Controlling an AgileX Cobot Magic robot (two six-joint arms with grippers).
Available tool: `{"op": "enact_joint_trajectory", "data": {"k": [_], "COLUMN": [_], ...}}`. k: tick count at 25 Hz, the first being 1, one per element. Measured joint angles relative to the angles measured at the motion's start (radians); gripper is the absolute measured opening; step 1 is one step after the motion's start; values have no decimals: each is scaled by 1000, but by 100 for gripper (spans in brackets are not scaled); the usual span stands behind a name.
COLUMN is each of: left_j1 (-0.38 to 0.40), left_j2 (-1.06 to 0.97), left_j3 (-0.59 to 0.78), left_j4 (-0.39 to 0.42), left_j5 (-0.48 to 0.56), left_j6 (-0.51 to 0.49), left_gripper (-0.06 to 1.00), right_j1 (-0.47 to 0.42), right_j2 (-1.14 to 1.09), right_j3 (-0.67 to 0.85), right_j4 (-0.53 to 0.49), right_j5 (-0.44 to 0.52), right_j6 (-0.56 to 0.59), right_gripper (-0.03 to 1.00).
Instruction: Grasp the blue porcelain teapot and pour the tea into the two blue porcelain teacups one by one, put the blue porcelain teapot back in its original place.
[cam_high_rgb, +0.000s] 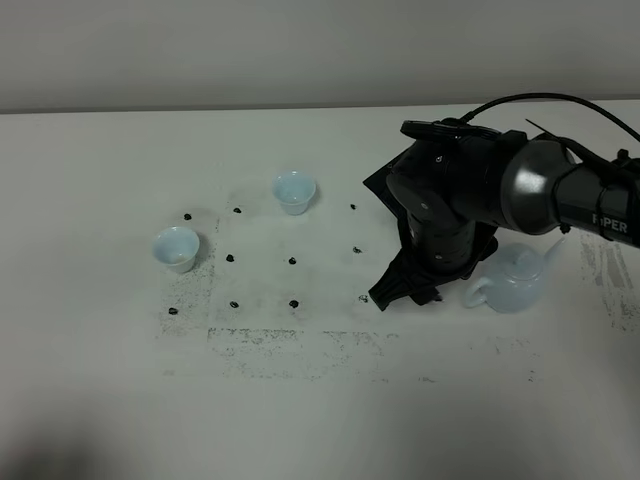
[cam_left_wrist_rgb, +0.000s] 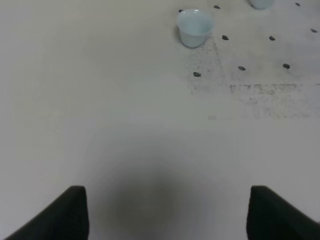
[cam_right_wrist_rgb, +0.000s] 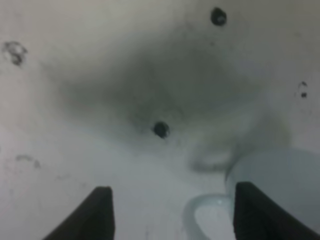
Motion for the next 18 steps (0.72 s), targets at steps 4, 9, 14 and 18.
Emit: {"op": "enact_joint_trajectory", "data": {"k": [4, 9, 14, 18], "left_j1": [0, 0, 0, 0], "left_j2": [0, 0, 0, 0], "left_j3": [0, 0, 0, 0], "left_j4": [0, 0, 0, 0], "left_j5": [0, 0, 0, 0], "left_j6": [0, 0, 0, 0], "left_gripper": [67, 67, 67, 67], "right_j1": [0, 0, 0, 0], "right_j2": [0, 0, 0, 0], "right_j3": [0, 0, 0, 0], "right_j4": [14, 34, 60, 71], "right_j5": [30, 52, 86, 126], "right_j6": [0, 0, 0, 0], "right_gripper": [54, 54, 54, 54]}}
